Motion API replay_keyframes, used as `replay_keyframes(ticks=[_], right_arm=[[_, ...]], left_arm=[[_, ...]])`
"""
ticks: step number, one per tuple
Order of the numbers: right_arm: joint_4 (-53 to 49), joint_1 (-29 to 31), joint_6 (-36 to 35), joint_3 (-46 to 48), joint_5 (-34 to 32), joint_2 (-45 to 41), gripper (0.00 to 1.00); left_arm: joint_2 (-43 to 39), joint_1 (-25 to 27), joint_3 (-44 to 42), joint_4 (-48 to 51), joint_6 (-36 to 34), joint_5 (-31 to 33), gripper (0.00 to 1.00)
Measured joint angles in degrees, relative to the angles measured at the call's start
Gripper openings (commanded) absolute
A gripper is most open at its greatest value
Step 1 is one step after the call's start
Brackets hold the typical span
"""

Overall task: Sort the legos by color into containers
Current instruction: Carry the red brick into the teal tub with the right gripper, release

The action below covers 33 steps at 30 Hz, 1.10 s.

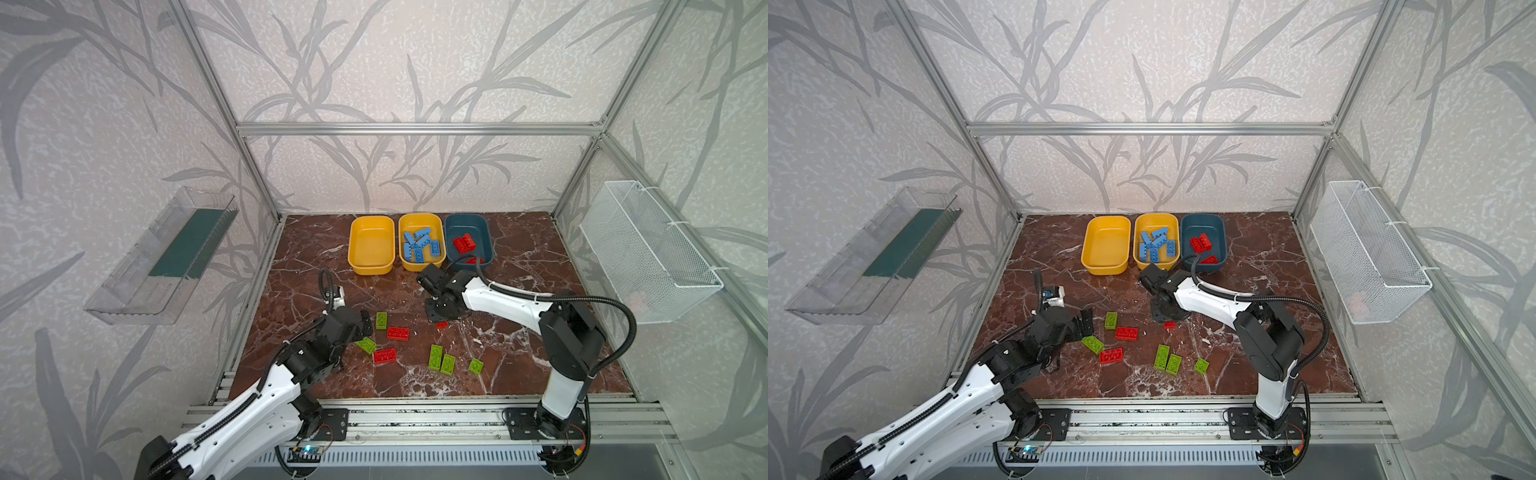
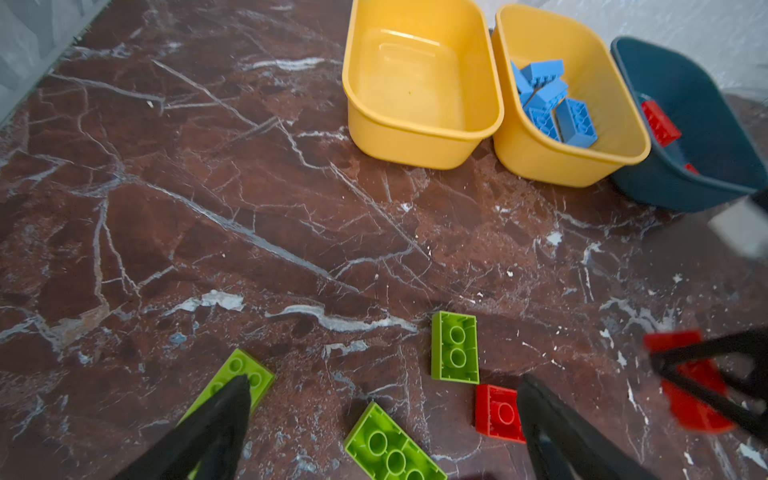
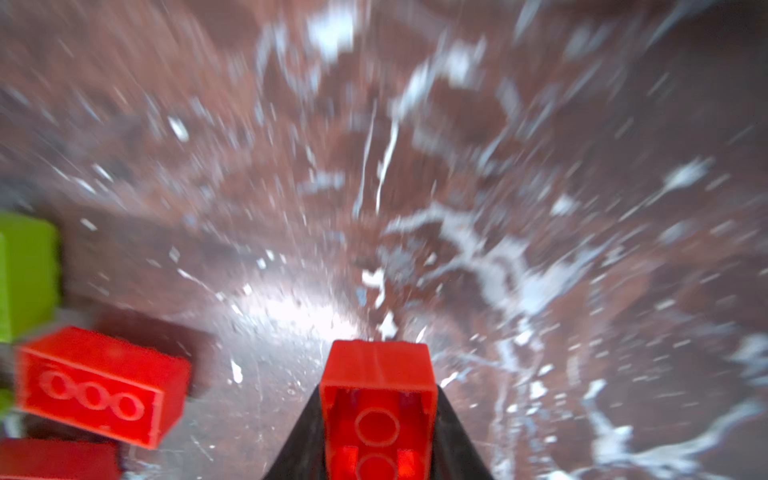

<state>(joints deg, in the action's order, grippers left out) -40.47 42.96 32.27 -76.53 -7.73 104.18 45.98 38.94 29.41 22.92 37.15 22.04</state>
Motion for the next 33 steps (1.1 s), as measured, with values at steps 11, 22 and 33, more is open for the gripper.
replay_keyframes(ticks=[11,22,33], right_arm=[[4.4,-17.4,-8.9,-12.1,-4.4,2.8,0.24],[4.9,-24.0,-14.4,-39.1,-4.0,27.4,0.68],[-2.5,-24.5,-16.2,-44.4,-0.3,26.1,0.99]], left_arm=[[16.1,0.2,7.4,-4.9,0.2,-13.1,0.99],[26.9,1.6,13.7,-5.9,2.2,-16.8,0.99],[30.8,9.1,14.6,-4.0,7.1,-15.7,0.99]])
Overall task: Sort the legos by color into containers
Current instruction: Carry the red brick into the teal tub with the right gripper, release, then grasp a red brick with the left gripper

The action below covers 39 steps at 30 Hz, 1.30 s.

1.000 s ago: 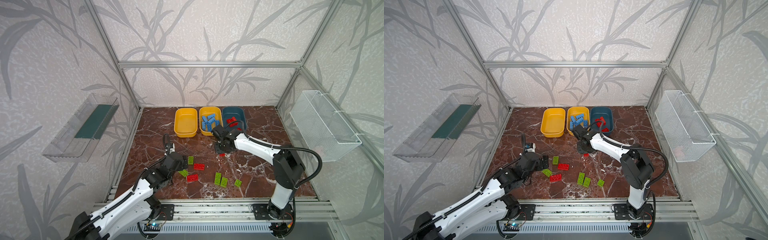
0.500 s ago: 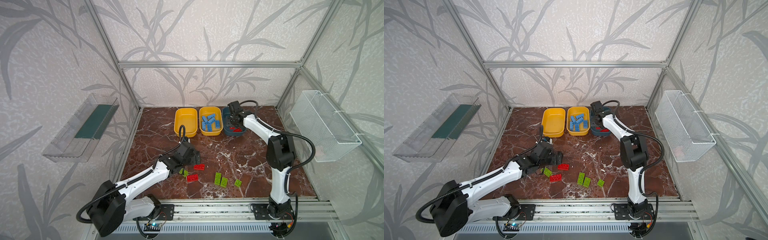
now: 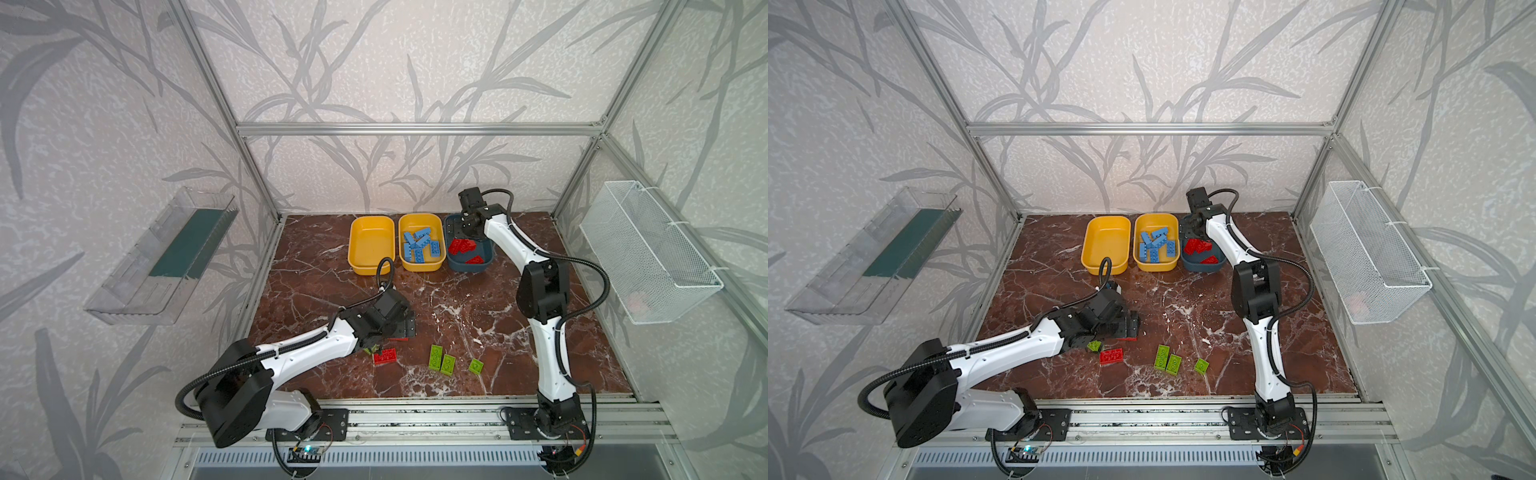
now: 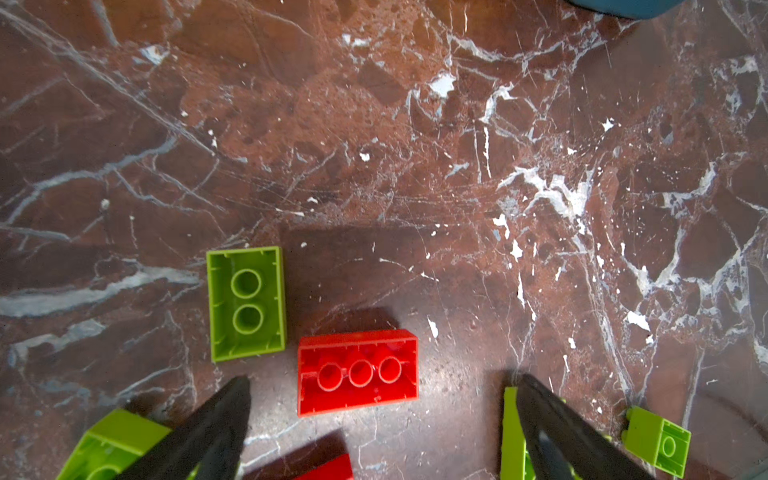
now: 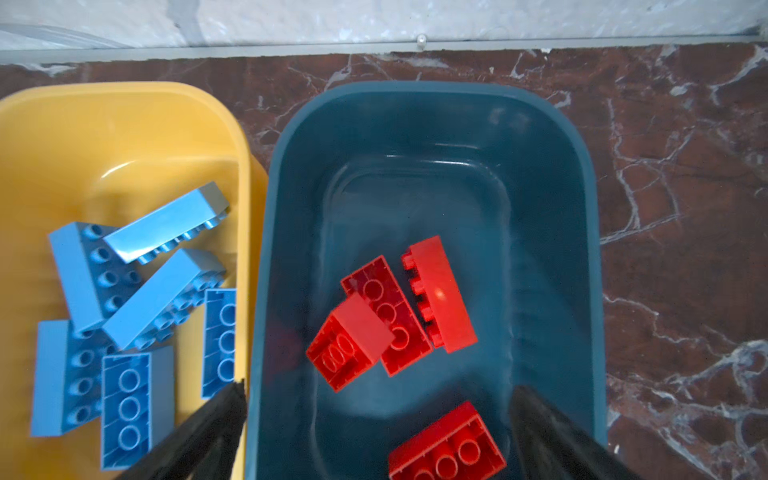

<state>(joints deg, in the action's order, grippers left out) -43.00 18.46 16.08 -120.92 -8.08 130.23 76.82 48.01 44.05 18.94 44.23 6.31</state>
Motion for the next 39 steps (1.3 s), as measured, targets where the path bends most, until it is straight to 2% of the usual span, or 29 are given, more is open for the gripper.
replay_keyframes(ticks=[6,13,17,21,26,33,39], right_arm=[[-0.1,3.6,0.3,16.0,0.6,-15.8,0.99],[6.7,5.5,1.9,41.9,3.7,-40.9,0.99],[7.3,5.5,3.1,49.9,3.9,-50.7,0.99],[7.2,5.6,3.6,53.3,4.7,-55.9,0.99],[6.9,5.8,3.8,58.0,5.2,-60.2,0.99],[5.6,5.8,3.8,62.1,5.1,-63.3,0.99],[5.4,5.8,3.7,62.2,5.1,-64.5,0.99]], left_arm=[[-0.4,2.8,-1.1,0.4,3.0,2.1,0.99],[-0.3,3.4,-4.2,0.3,4.5,2.7,0.97],[1.8,3.5,-4.2,-0.8,4.4,3.1,0.97],[7.0,3.6,-3.4,-1.5,4.2,3.1,0.96],[10.8,3.6,-1.8,-1.9,3.9,3.5,0.87],[15.4,3.7,2.7,-0.9,2.8,4.9,0.80],[18.4,3.7,6.2,1.0,2.5,5.0,0.55]])
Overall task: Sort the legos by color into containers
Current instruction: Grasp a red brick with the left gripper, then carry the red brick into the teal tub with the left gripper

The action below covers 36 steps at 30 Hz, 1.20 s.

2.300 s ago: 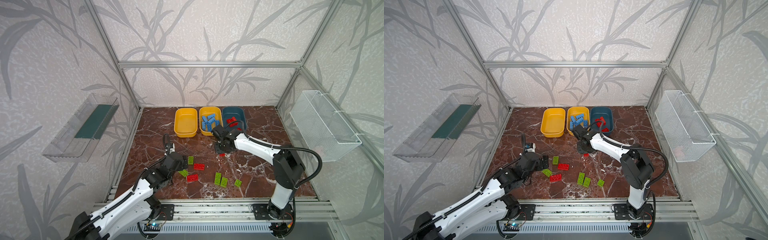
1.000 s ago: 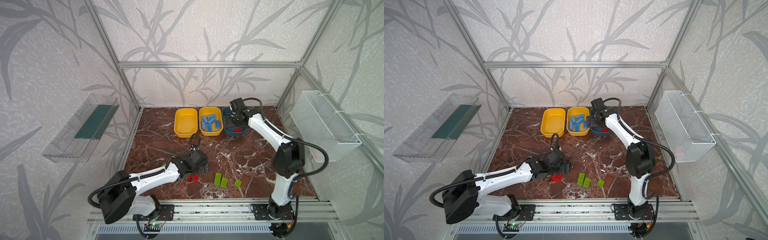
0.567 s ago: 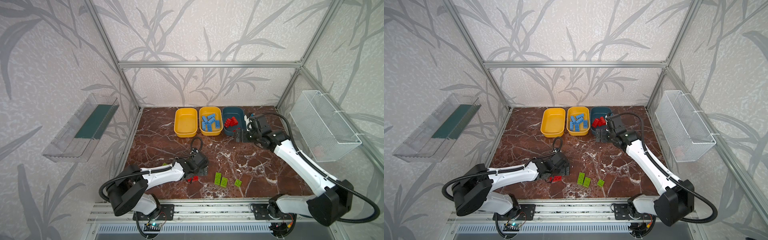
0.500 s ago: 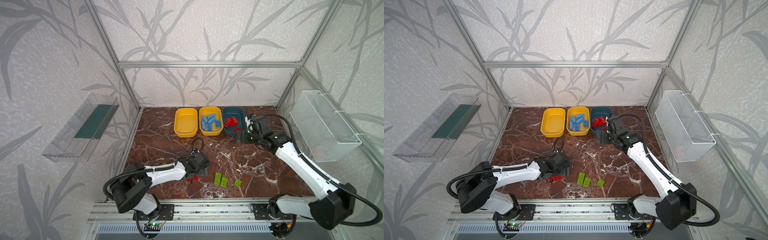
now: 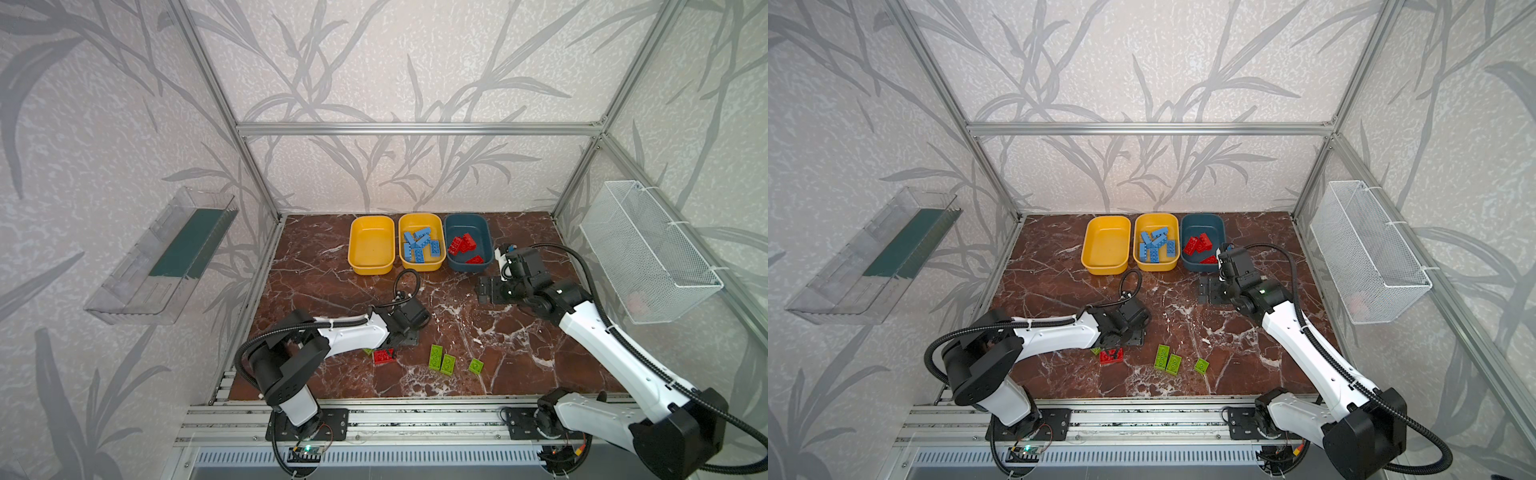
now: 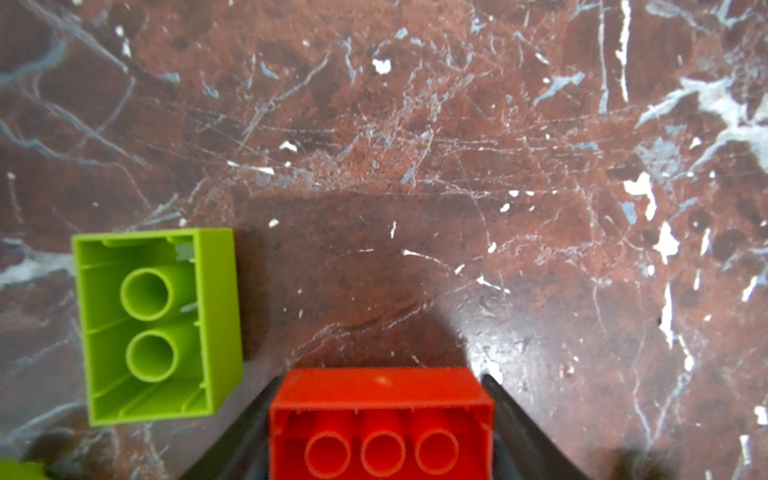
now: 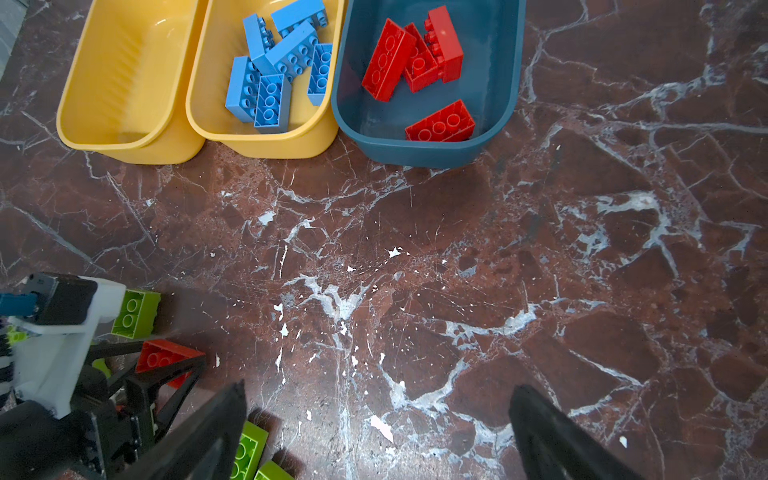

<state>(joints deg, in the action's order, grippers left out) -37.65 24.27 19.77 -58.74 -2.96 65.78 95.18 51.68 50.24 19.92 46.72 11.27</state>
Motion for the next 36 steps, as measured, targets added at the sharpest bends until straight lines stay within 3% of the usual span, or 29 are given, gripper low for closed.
replay_keyframes(ticks=[6,13,19,27,30,31,32,34,35,36], right_arm=[[0.0,0.0,0.0,0.8,0.1,-3.5,0.99],[0.2,0.0,0.5,4.0,0.0,-10.9,0.99],[1.1,0.0,3.1,10.0,0.0,-16.7,0.99],[1.2,-0.3,4.2,11.5,-2.3,-20.7,0.99],[1.2,-0.7,4.2,10.9,-3.1,-21.1,0.99],[1.3,-0.7,4.2,10.7,-3.3,-21.1,0.99],[1.4,-0.8,4.1,10.7,-3.5,-21.2,0.99],[1.4,-1.0,4.0,10.6,-3.8,-21.2,0.99],[1.4,-1.0,4.0,10.6,-4.0,-21.2,0.99],[1.4,-1.0,3.9,10.6,-4.1,-21.2,0.99]], left_arm=[[1.2,1.1,3.7,4.0,-0.1,-0.4,0.44],[3.6,1.5,16.4,10.3,-2.6,1.6,0.42],[15.1,0.2,39.2,13.7,-8.3,3.3,0.42],[38.5,-4.5,79.4,21.6,-15.7,2.3,0.43],[47.2,-6.7,93.9,23.1,-16.9,-0.1,0.51],[49.5,-7.4,97.3,22.9,-17.2,-1.1,0.58],[51.8,-8.1,100.1,22.3,-17.2,-2.3,0.73],[55.2,-9.4,103.3,20.5,-16.9,-4.6,0.93],[56.7,-10.0,104.3,19.5,-16.4,-5.9,0.99],[58.1,-10.7,104.9,18.5,-15.7,-7.3,0.99]])
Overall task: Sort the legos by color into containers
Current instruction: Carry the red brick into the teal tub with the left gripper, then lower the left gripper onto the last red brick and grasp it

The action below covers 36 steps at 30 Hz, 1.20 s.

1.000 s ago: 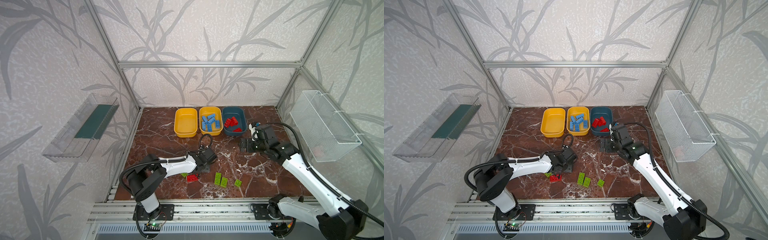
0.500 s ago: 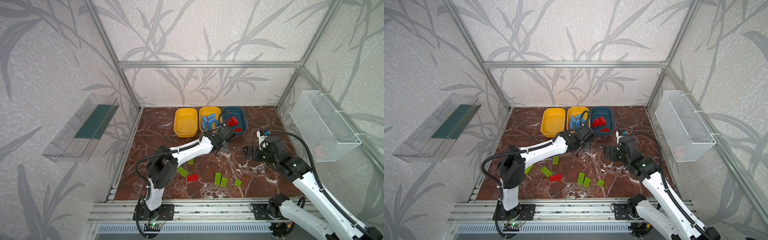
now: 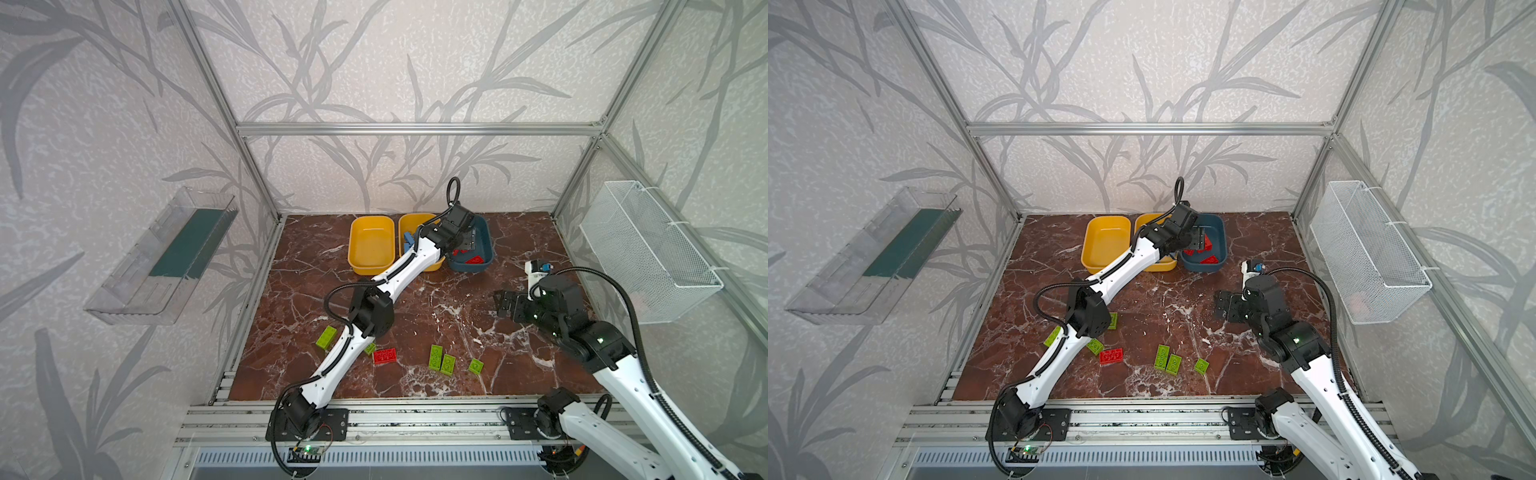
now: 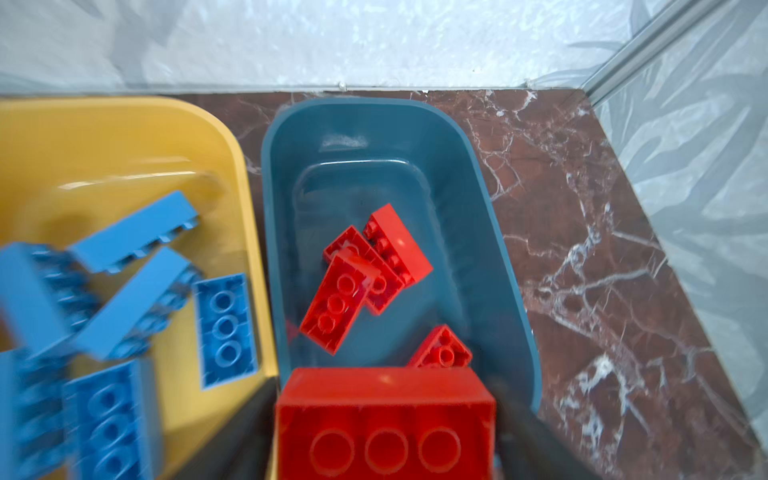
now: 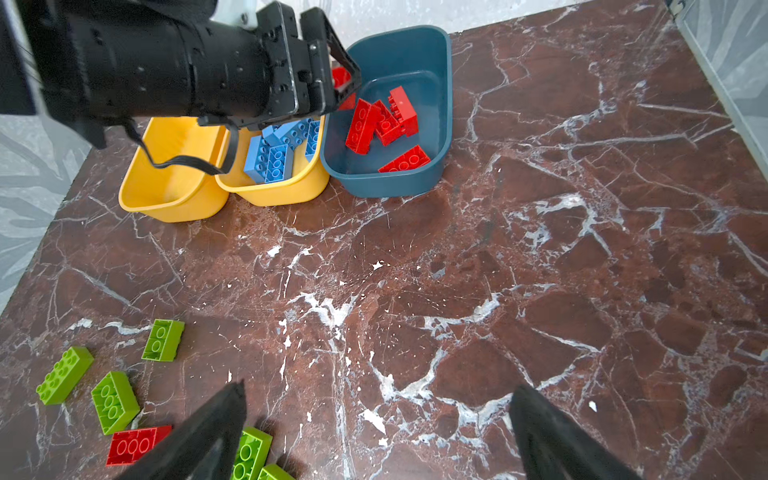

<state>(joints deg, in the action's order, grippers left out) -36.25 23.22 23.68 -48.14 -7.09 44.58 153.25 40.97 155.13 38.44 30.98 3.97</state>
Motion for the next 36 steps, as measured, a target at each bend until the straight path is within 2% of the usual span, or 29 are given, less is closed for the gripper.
replay_keyframes(ticks=[4,7,10,18,21,26,30,36], right_arm=[[0.0,-0.3,-0.2,0.0,-0.4,0.0,0.99],[0.0,-0.3,-0.3,0.0,-0.4,-0.1,0.99],[0.0,-0.3,-0.3,0.0,-0.4,-0.3,0.99],[0.0,-0.3,-0.3,0.0,2.2,0.6,0.99],[0.0,0.2,-0.1,0.1,3.7,3.0,0.99],[0.4,3.7,0.8,1.9,4.1,6.1,0.99],[0.8,7.2,1.5,2.1,3.1,7.6,0.99],[1.9,11.5,2.9,2.1,0.2,8.9,0.99]], left_arm=[[1.9,-2.1,0.1,-1.2,0.7,-5.2,0.99],[-0.8,-2.5,-3.6,-2.8,0.5,-7.3,0.99],[-10.1,-1.9,-17.1,-5.8,0.4,-8.1,0.99],[-46.6,0.6,-60.0,-14.4,1.0,-3.5,0.99],[-59.1,2.1,-74.2,-14.6,2.4,0.1,0.99],[-73.7,6.8,-95.3,-11.4,8.4,4.9,0.99],[-82.8,13.1,-108.1,-7.1,16.3,6.6,0.99],[-93.3,16.8,-119.2,-5.6,27.3,8.3,0.99]])
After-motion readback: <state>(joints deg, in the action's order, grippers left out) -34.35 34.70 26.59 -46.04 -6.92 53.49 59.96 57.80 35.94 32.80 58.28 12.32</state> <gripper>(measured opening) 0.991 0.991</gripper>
